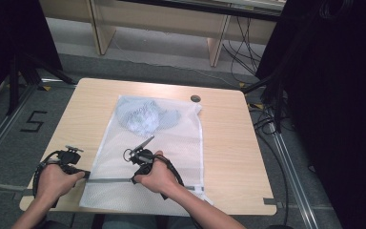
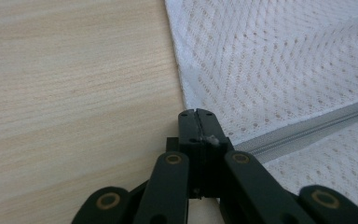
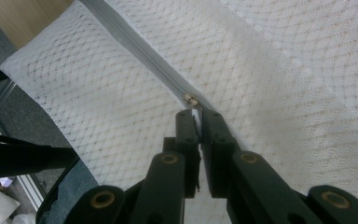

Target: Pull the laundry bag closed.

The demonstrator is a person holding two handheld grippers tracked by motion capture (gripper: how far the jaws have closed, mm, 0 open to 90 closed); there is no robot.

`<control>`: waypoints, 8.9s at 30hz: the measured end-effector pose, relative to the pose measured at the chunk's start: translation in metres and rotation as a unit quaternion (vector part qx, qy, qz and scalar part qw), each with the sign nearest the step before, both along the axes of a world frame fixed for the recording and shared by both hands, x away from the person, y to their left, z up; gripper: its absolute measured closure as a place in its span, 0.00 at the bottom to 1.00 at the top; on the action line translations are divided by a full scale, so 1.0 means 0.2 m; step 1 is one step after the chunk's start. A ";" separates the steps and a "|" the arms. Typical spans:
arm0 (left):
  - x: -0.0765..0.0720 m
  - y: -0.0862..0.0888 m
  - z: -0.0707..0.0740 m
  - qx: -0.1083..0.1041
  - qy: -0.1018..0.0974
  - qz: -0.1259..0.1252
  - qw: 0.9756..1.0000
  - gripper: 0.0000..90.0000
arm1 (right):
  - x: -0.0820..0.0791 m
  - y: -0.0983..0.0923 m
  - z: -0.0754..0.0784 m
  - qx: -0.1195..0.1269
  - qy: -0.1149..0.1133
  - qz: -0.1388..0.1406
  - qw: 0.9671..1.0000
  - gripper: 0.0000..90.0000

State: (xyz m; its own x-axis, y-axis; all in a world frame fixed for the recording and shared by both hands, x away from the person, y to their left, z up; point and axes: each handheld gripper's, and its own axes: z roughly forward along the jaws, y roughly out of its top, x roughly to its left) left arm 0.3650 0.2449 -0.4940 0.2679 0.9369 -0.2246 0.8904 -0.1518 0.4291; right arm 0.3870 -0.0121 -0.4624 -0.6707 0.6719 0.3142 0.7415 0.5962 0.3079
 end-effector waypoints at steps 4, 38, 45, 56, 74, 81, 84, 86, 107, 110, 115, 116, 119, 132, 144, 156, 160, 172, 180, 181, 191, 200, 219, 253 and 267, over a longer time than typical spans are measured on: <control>0.00 0.00 0.00 0.000 0.000 0.000 1.000 1.00 | 0.00 -0.01 0.00 -0.004 0.000 -0.003 1.000 0.96; 0.00 -0.01 0.00 0.001 -0.002 0.005 1.000 1.00 | 0.01 -0.13 0.00 -0.003 0.001 -0.018 1.000 0.96; 0.00 0.00 0.01 0.007 0.013 -0.007 1.000 1.00 | 0.04 -0.20 0.02 -0.016 -0.007 -0.030 0.999 1.00; 0.00 0.00 0.01 0.003 0.008 -0.002 1.000 0.99 | 0.05 -0.20 -0.02 0.017 0.001 -0.030 0.999 0.86; 0.00 -0.01 0.01 0.012 0.011 -0.001 1.000 0.99 | 0.11 -0.14 -0.11 0.041 0.092 -0.062 0.993 0.87; 0.00 -0.01 0.01 0.012 0.011 -0.002 1.000 0.99 | 0.07 -0.09 -0.07 0.017 0.087 -0.064 0.994 0.90; 0.00 -0.01 0.01 0.012 0.012 -0.004 1.000 0.99 | 0.06 -0.09 -0.09 0.020 0.079 -0.052 0.995 0.89; 0.00 -0.01 0.01 0.013 0.011 -0.003 1.000 0.99 | 0.07 -0.10 -0.12 0.016 0.071 -0.042 0.997 0.90; 0.00 -0.01 0.01 0.014 0.013 -0.005 1.000 0.99 | 0.06 -0.16 -0.07 0.008 0.069 -0.043 0.997 0.97; 0.00 -0.01 0.01 0.015 0.012 -0.005 1.000 0.99 | 0.06 -0.17 -0.06 0.009 0.071 -0.034 0.997 0.97; 0.00 -0.01 0.01 0.012 0.011 -0.003 1.000 0.99 | 0.04 -0.18 -0.04 0.008 0.065 -0.041 0.997 0.97; 0.00 -0.01 0.01 0.012 0.011 -0.003 1.000 0.99 | 0.04 -0.19 -0.04 0.005 0.056 -0.042 0.998 0.97; 0.00 -0.01 0.01 0.012 0.011 -0.003 1.000 0.99 | 0.04 -0.19 -0.03 0.009 0.055 -0.046 0.997 0.97; 0.00 -0.02 0.01 0.013 0.012 -0.002 1.000 0.99 | 0.04 -0.24 -0.03 0.012 0.054 -0.053 0.997 0.97; 0.00 -0.02 0.01 0.016 0.010 -0.001 1.000 0.99 | 0.04 -0.29 -0.03 0.010 0.056 -0.061 0.997 0.97; 0.00 -0.02 0.01 0.016 0.012 -0.002 1.000 0.99 | 0.03 -0.34 -0.01 0.000 0.078 -0.075 0.994 0.97; 0.00 -0.02 0.01 0.015 0.012 -0.002 1.000 0.99 | 0.03 -0.35 -0.01 -0.008 0.081 -0.086 0.993 0.97; 0.00 -0.02 0.01 0.013 0.010 -0.001 1.000 0.99 | 0.02 -0.39 0.00 -0.001 0.072 -0.088 0.994 0.97; 0.00 -0.02 0.01 0.014 0.010 -0.001 1.000 0.99 | 0.03 -0.41 0.00 -0.002 0.086 -0.086 0.993 0.97; 0.00 -0.02 0.01 0.013 0.011 -0.001 1.000 0.99 | 0.03 -0.41 0.00 -0.001 0.088 -0.088 0.992 0.97; 0.00 -0.02 0.01 0.015 0.005 0.002 1.000 0.99 | 0.02 -0.44 -0.01 0.006 0.062 -0.076 0.995 0.97; 0.00 -0.02 0.01 0.015 0.012 -0.001 1.000 0.99 | 0.02 -0.46 -0.01 0.010 0.057 -0.073 0.996 0.97; 0.00 -0.02 0.01 0.014 0.005 0.000 1.000 0.99 | 0.01 -0.50 0.00 0.012 0.065 -0.094 0.993 0.97; 0.00 -0.02 0.01 0.018 0.011 -0.002 1.000 0.99 | 0.01 -0.62 0.01 0.001 0.071 -0.100 0.992 0.97; 0.00 -0.03 0.01 0.018 0.011 -0.002 1.000 0.99 | 0.00 -0.65 0.02 0.010 0.075 -0.114 0.991 0.97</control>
State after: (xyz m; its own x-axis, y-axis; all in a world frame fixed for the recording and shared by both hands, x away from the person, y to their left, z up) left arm 0.3646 0.2398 -0.4912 0.2665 0.9437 -0.1962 0.8987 -0.1697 0.4043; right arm 0.3876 -0.1416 -0.4590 -0.4464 0.7932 0.4141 0.8947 0.4026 0.1934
